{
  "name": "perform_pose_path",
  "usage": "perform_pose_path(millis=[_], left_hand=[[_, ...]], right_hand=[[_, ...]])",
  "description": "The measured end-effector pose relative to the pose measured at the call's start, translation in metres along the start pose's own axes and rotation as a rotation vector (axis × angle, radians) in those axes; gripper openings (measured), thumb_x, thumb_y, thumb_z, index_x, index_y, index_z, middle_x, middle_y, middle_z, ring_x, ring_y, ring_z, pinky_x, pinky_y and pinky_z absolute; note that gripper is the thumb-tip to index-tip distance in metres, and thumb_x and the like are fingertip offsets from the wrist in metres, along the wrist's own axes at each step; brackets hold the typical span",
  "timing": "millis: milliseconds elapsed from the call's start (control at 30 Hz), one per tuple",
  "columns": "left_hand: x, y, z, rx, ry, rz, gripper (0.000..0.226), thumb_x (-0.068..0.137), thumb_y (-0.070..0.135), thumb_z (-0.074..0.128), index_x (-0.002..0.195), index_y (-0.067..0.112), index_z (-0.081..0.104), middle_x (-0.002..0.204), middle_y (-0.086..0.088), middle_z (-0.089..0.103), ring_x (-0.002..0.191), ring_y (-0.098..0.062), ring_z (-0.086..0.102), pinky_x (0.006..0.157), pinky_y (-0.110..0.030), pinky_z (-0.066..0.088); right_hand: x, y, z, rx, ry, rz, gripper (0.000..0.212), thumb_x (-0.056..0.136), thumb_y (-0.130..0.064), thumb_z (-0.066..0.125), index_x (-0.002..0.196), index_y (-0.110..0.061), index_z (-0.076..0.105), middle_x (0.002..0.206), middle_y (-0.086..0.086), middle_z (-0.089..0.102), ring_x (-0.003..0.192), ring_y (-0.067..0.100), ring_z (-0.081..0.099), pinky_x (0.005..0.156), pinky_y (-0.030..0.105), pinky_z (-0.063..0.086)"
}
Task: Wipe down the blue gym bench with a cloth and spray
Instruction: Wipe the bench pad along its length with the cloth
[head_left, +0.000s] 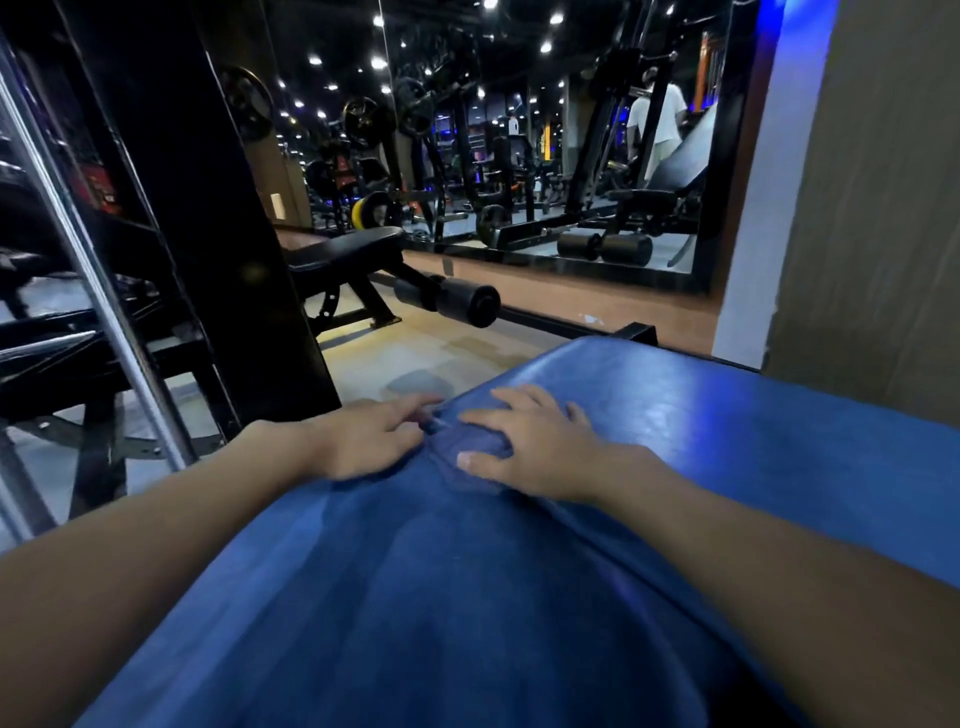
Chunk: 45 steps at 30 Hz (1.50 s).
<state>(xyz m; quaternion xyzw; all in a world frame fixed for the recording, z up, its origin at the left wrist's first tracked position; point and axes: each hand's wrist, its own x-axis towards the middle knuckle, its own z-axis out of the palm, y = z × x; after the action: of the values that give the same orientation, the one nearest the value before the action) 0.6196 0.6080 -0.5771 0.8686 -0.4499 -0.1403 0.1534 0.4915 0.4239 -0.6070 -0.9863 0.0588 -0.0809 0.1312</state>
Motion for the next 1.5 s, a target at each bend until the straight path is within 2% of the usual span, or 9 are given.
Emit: perform_pose_path(millis=[167, 300, 600, 733, 967, 1100, 1200, 1333, 1500], left_hand=[[0.004, -0.014, 0.008, 0.017, -0.024, 0.043, 0.085, 0.082, 0.049, 0.052, 0.154, 0.037, 0.010, 0.152, 0.008, 0.039, 0.134, -0.007, 0.041, 0.115, -0.025, 0.028], [0.004, -0.009, 0.008, 0.046, -0.016, 0.044, 0.089, 0.087, 0.055, 0.058, 0.156, 0.034, 0.006, 0.155, 0.006, 0.035, 0.134, -0.008, 0.039, 0.104, -0.016, 0.027], [-0.011, 0.031, 0.023, 0.106, -0.083, 0.107, 0.072, 0.081, 0.070, 0.060, 0.140, 0.033, 0.042, 0.145, 0.011, 0.045, 0.132, -0.008, 0.041, 0.105, -0.023, 0.031], [-0.020, 0.045, 0.023, 0.014, -0.118, 0.087, 0.084, 0.077, 0.070, 0.064, 0.146, 0.031, 0.035, 0.145, 0.012, 0.048, 0.132, -0.009, 0.045, 0.113, -0.034, 0.035], [-0.033, 0.100, 0.045, 0.102, -0.093, 0.207, 0.089, 0.076, 0.076, 0.058, 0.150, 0.034, 0.031, 0.143, 0.019, 0.043, 0.121, 0.002, 0.042, 0.093, -0.013, 0.032], [-0.037, 0.137, 0.063, 0.059, -0.109, 0.367, 0.045, 0.095, 0.054, 0.051, 0.135, 0.032, 0.051, 0.133, 0.015, 0.054, 0.123, -0.004, 0.048, 0.111, -0.025, 0.033], [-0.037, 0.158, 0.080, 0.119, -0.069, 0.480, 0.039, 0.103, 0.034, 0.046, 0.141, 0.030, 0.050, 0.149, 0.005, 0.044, 0.133, -0.001, 0.032, 0.099, 0.004, 0.009], [-0.033, 0.172, 0.094, 0.233, -0.017, 0.530, 0.043, 0.099, 0.043, 0.050, 0.141, 0.041, 0.047, 0.148, 0.000, 0.044, 0.138, -0.015, 0.038, 0.105, -0.018, 0.023], [-0.034, 0.176, 0.100, 0.185, 0.016, 0.573, 0.047, 0.094, 0.034, 0.062, 0.140, 0.036, 0.051, 0.142, 0.002, 0.049, 0.129, -0.010, 0.044, 0.100, -0.013, 0.027]], right_hand=[[0.044, -0.002, 0.008, -0.113, 0.034, 0.020, 0.054, 0.085, -0.070, 0.043, 0.135, -0.054, 0.032, 0.147, -0.003, 0.028, 0.134, 0.030, 0.019, 0.098, 0.062, 0.022], [0.046, -0.007, 0.005, -0.136, 0.015, 0.024, 0.052, 0.087, -0.066, 0.047, 0.136, -0.050, 0.037, 0.139, -0.001, 0.035, 0.132, 0.033, 0.024, 0.096, 0.060, 0.025], [-0.036, 0.010, -0.015, -0.482, 0.141, 0.005, 0.052, 0.082, -0.073, 0.033, 0.124, -0.044, 0.043, 0.124, 0.001, 0.049, 0.115, 0.032, 0.041, 0.093, 0.058, 0.024], [-0.045, -0.001, -0.021, -0.359, 0.116, 0.025, 0.047, 0.088, -0.065, 0.041, 0.121, -0.032, 0.050, 0.122, 0.006, 0.049, 0.114, 0.028, 0.046, 0.083, 0.043, 0.030], [-0.138, 0.014, -0.028, -0.413, 0.213, 0.144, 0.046, 0.088, -0.065, 0.036, 0.120, -0.034, 0.048, 0.116, 0.003, 0.048, 0.108, 0.026, 0.044, 0.082, 0.043, 0.031], [-0.199, 0.015, -0.040, -0.500, 0.234, 0.206, 0.050, 0.086, -0.065, 0.033, 0.125, -0.036, 0.045, 0.115, 0.003, 0.048, 0.109, 0.026, 0.045, 0.079, 0.039, 0.029], [-0.250, 0.018, -0.046, -0.510, 0.188, 0.183, 0.054, 0.084, -0.066, 0.041, 0.130, -0.039, 0.045, 0.124, 0.003, 0.048, 0.119, 0.027, 0.045, 0.091, 0.043, 0.032], [-0.295, 0.008, -0.033, -0.555, 0.162, 0.185, 0.069, 0.066, -0.061, 0.069, 0.130, -0.044, 0.052, 0.153, 0.014, 0.036, 0.141, 0.041, 0.029, 0.108, 0.066, 0.025], [-0.281, -0.008, -0.017, -0.402, 0.320, 0.440, 0.061, 0.082, -0.073, 0.031, 0.135, -0.046, 0.044, 0.156, 0.012, 0.029, 0.147, 0.035, 0.014, 0.110, 0.064, 0.013]])
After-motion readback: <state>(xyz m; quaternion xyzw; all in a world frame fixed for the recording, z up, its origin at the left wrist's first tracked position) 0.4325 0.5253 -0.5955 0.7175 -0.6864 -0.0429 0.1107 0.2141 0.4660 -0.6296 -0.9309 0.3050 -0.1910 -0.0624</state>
